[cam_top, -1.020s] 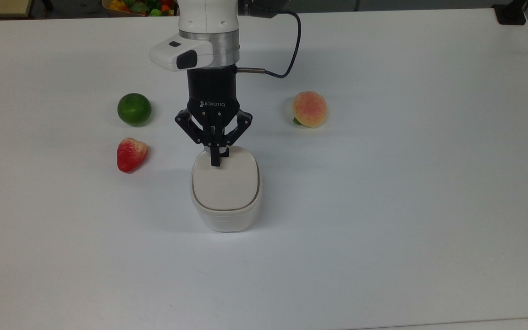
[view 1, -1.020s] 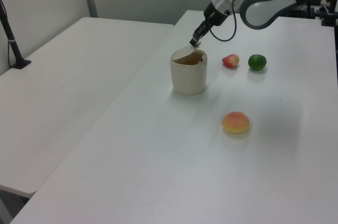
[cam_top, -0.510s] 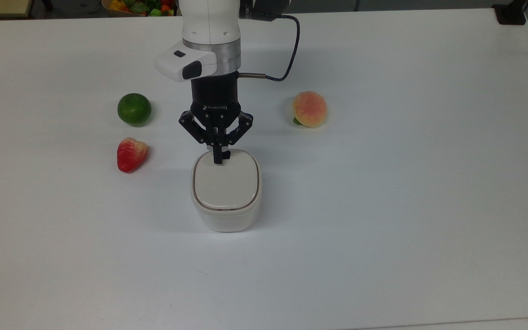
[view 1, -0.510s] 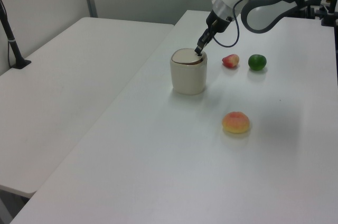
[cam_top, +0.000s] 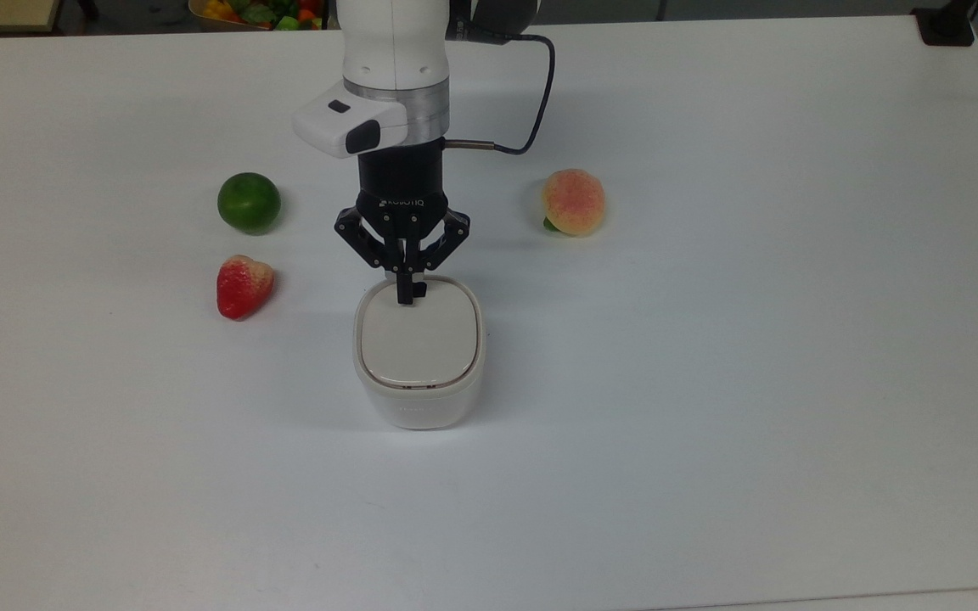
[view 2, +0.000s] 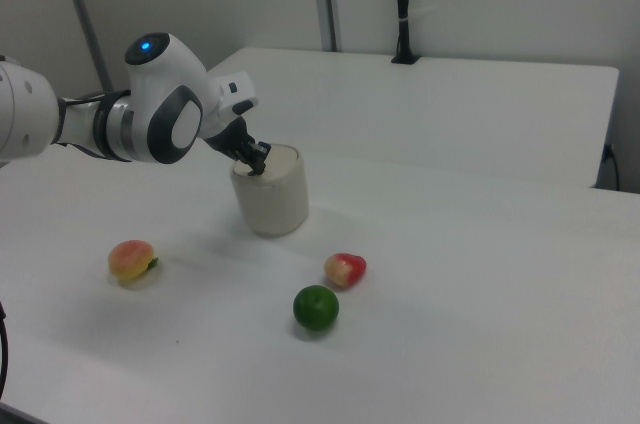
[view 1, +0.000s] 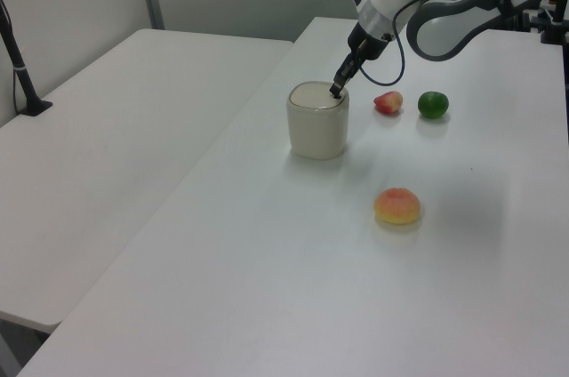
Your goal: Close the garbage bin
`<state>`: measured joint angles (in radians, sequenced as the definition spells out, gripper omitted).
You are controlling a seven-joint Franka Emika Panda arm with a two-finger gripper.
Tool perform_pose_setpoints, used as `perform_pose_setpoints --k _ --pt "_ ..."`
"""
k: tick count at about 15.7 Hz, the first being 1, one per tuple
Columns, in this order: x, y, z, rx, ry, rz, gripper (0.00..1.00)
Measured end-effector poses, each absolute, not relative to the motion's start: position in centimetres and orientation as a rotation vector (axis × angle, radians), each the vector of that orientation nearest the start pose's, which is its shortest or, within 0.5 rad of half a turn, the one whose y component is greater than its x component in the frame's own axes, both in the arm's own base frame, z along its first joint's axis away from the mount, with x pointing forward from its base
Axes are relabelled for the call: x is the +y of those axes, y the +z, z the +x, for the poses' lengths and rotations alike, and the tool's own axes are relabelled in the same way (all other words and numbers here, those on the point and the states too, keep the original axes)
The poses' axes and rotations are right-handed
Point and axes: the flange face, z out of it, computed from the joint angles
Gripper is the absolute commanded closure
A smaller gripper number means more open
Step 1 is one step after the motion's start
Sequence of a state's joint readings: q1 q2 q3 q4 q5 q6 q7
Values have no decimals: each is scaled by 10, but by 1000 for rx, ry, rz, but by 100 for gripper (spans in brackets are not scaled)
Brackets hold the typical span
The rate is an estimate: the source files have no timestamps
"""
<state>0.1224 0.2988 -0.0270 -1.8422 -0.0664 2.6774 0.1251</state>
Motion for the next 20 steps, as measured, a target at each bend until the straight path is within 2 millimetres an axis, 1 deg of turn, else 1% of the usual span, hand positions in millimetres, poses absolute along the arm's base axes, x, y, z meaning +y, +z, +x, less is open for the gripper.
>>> perform_pose_setpoints --k 10,12,14,15,16,17,18,19,20 --pt "68 427 667 -47 -839 -3023 100" --pt "69 433 666 -49 -851 -3018 100" --pt "69 443 665 -48 -873 -3010 100" --pt "69 448 663 -46 -873 -3011 94" --pt "68 455 661 -42 -857 -3017 78" --pt "66 464 657 -37 -834 -3027 45" --pt "65 475 652 -33 -800 -3040 18" --pt "64 487 646 -28 -758 -3055 0" --pt "62 501 638 -22 -709 -3072 0"
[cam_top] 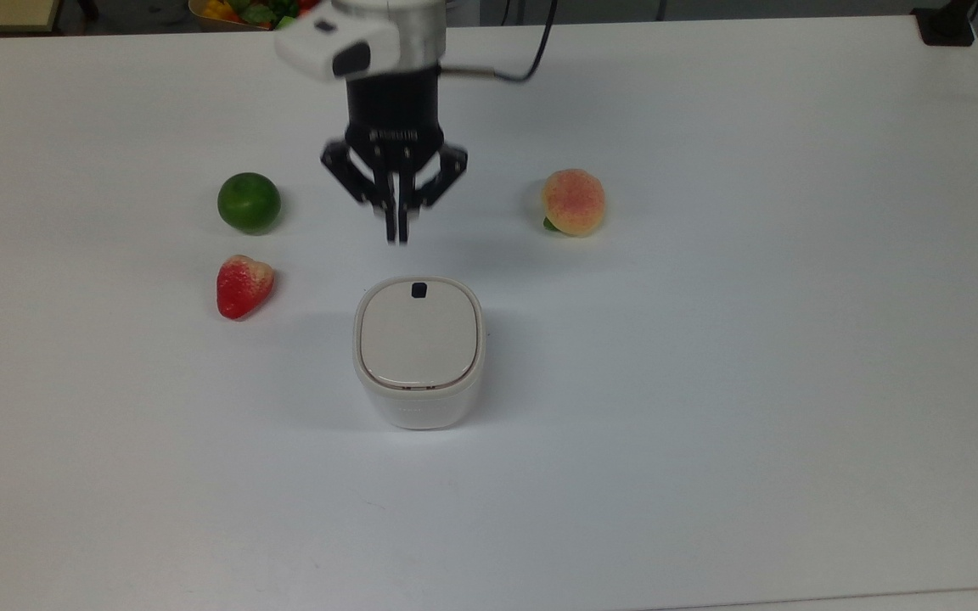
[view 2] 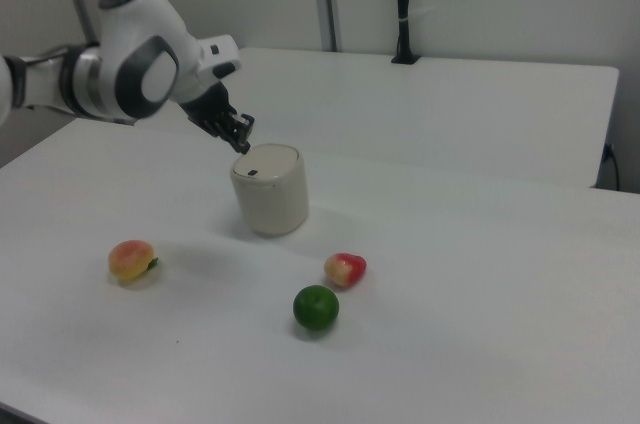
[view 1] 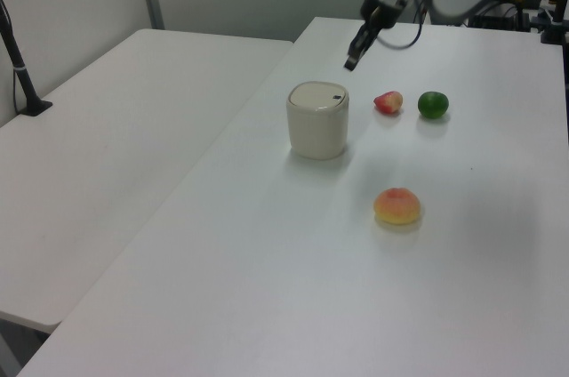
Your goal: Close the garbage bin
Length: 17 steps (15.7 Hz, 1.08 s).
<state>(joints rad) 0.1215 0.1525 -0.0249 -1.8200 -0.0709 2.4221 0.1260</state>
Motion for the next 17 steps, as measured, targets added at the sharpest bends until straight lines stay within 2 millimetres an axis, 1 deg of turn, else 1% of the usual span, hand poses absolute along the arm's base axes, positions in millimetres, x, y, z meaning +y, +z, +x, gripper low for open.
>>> perform_pose_setpoints --k 3,6,9,12,15,17 --pt "63 535 613 -19 -568 -3113 0" --pt "69 558 595 -31 -446 -3141 0" --pt "70 572 578 -25 -326 -3156 0" --pt "68 585 555 -12 -183 -3166 0" --pt "64 600 539 1 -135 -3162 0" --pt "57 605 535 34 -134 -3140 0"
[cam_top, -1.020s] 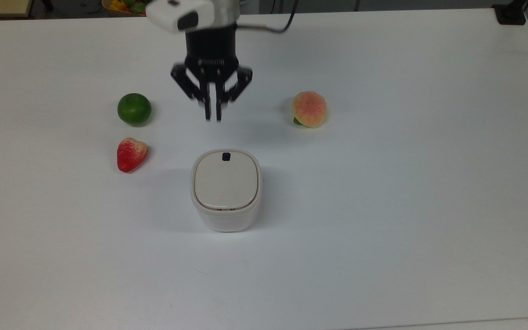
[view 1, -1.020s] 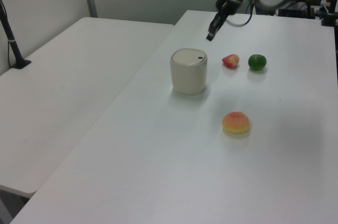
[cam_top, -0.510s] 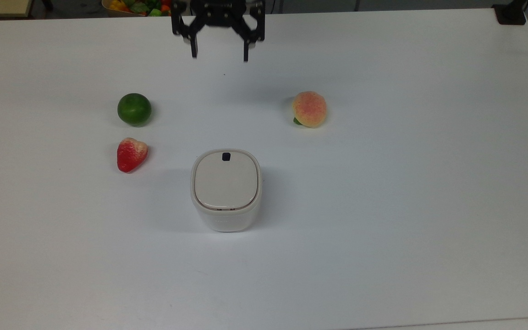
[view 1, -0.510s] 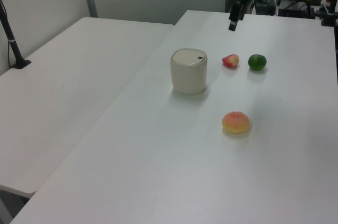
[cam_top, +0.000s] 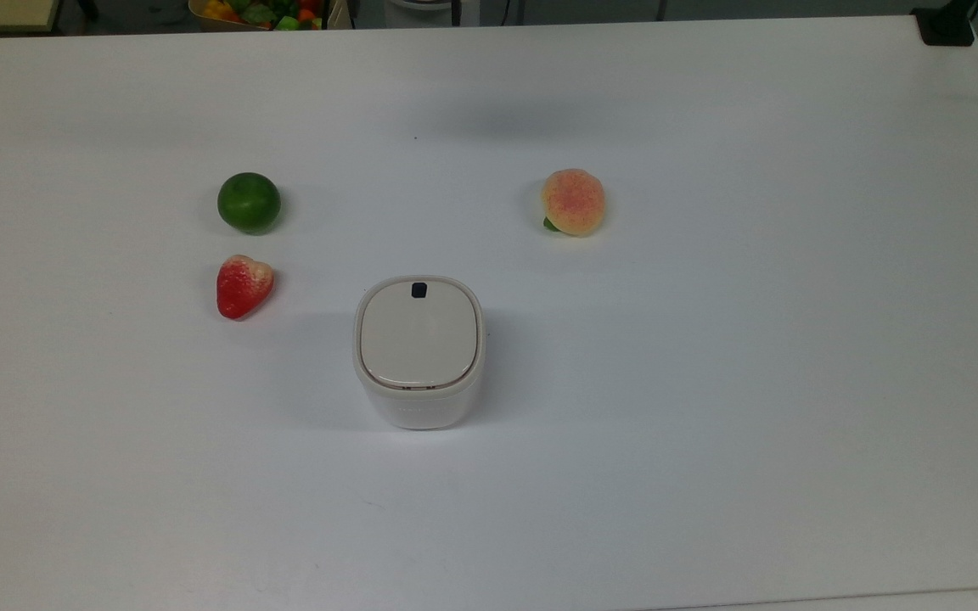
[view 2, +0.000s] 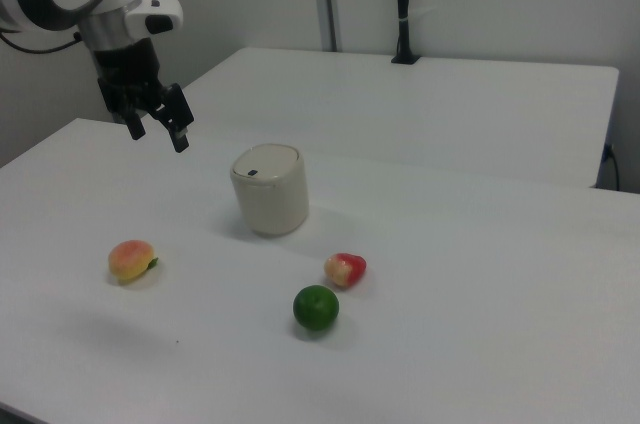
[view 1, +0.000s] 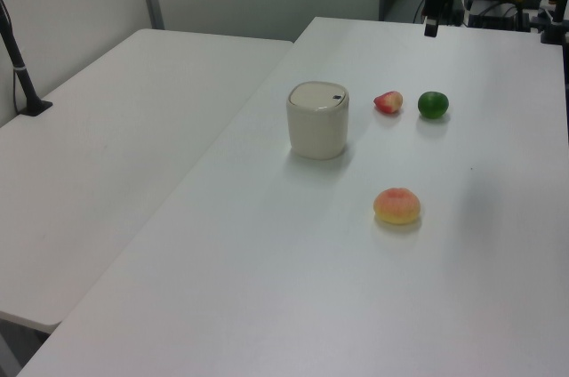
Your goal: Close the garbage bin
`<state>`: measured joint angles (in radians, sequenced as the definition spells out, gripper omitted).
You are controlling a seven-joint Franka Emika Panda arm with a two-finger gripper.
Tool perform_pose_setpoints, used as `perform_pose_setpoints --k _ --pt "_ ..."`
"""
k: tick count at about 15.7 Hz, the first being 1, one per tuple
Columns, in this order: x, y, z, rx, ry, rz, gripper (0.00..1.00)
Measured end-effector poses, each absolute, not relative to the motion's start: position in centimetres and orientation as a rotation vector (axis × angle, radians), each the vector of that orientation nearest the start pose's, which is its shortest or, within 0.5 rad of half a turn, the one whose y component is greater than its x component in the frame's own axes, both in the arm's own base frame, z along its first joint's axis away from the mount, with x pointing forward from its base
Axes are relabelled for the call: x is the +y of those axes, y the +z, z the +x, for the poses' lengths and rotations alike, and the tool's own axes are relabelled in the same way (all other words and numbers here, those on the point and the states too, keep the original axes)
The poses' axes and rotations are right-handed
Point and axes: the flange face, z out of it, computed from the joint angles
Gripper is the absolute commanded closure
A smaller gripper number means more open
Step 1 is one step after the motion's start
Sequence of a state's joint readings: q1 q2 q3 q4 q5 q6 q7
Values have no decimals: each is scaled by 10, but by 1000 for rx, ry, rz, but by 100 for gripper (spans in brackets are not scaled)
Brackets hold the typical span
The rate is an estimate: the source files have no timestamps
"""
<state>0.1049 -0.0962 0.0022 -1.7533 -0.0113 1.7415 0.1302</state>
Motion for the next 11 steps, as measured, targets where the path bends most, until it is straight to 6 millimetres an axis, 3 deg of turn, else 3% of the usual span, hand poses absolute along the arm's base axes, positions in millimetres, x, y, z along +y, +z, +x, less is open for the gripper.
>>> perform_pose_setpoints --k 4,11 --pt "39 608 537 114 -137 -3058 0" --pt "34 609 544 134 -196 -3043 0"
